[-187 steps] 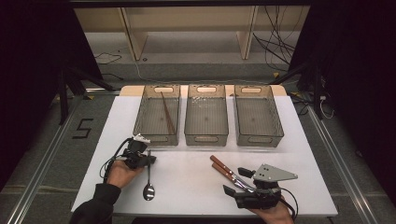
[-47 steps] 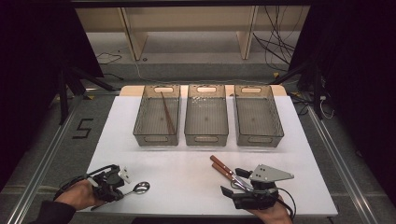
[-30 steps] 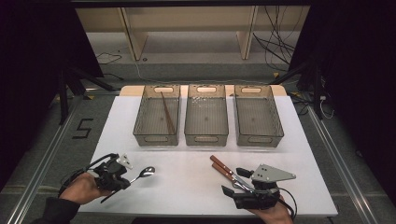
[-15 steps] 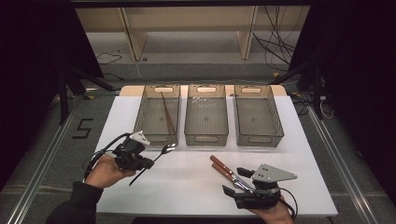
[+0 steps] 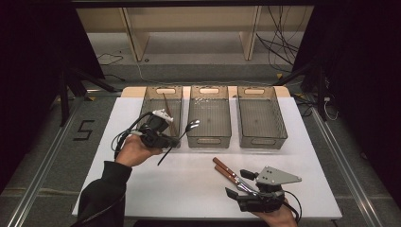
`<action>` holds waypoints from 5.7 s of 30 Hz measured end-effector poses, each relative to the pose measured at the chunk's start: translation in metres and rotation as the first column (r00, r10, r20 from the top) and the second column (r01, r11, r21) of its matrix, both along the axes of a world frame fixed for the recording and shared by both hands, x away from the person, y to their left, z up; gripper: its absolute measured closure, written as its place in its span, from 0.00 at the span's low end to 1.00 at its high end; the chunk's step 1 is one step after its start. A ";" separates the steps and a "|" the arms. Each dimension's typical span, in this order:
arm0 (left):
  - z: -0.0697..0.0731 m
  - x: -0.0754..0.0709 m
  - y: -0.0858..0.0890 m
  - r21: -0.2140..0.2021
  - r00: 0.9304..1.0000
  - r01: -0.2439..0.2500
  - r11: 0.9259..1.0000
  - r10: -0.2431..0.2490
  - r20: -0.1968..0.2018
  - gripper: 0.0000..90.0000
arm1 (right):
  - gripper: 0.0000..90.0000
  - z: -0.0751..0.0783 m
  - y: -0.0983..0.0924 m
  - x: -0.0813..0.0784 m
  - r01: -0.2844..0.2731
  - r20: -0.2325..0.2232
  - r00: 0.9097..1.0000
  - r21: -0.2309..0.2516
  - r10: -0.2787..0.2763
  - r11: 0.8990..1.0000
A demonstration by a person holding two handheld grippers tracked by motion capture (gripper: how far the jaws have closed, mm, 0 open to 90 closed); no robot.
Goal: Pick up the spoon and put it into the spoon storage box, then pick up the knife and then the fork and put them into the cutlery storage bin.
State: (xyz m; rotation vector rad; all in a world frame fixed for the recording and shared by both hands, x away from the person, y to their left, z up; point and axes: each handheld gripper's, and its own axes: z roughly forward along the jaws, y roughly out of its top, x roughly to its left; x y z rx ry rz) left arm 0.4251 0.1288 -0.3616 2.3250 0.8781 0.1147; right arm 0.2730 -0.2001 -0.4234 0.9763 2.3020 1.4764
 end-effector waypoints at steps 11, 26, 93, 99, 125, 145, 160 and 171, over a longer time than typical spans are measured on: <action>0.015 0.047 -0.037 -0.055 0.999 -0.037 0.998 0.037 -0.012 0.94 | 0.24 0.000 -0.001 0.000 -0.005 0.002 1.000 0.011 0.005 1.000; 0.028 0.097 -0.068 -0.045 0.995 -0.094 0.995 0.096 0.029 0.94 | 0.24 -0.001 -0.003 0.000 -0.012 -0.004 1.000 0.015 0.012 1.000; 0.005 0.079 -0.047 -0.119 0.980 -0.198 0.973 0.199 0.002 0.33 | 0.24 -0.001 -0.004 0.001 -0.013 -0.004 1.000 0.007 0.013 1.000; 0.009 0.058 -0.022 -0.168 0.976 -0.206 0.964 0.214 0.030 0.27 | 0.24 -0.001 -0.004 0.002 -0.006 -0.008 1.000 -0.007 0.006 1.000; -0.025 -0.050 0.044 -0.284 0.974 -0.135 0.949 0.180 0.139 0.19 | 0.26 0.021 -0.005 0.052 -0.032 -0.101 0.995 -0.264 0.005 0.964; -0.063 -0.098 0.074 -0.337 0.950 -0.153 0.929 0.232 0.207 0.18 | 0.30 0.010 0.011 0.071 -0.091 -0.188 0.982 -0.370 0.022 0.925; -0.075 -0.112 0.085 -0.333 0.940 -0.162 0.929 0.248 0.234 0.18 | 0.31 -0.003 0.017 0.092 -0.079 -0.222 0.975 -0.428 -0.019 0.900; -0.077 -0.115 0.089 -0.334 0.937 -0.167 0.927 0.255 0.239 0.18 | 0.46 -0.007 0.017 0.099 -0.080 -0.239 0.970 -0.441 -0.031 0.894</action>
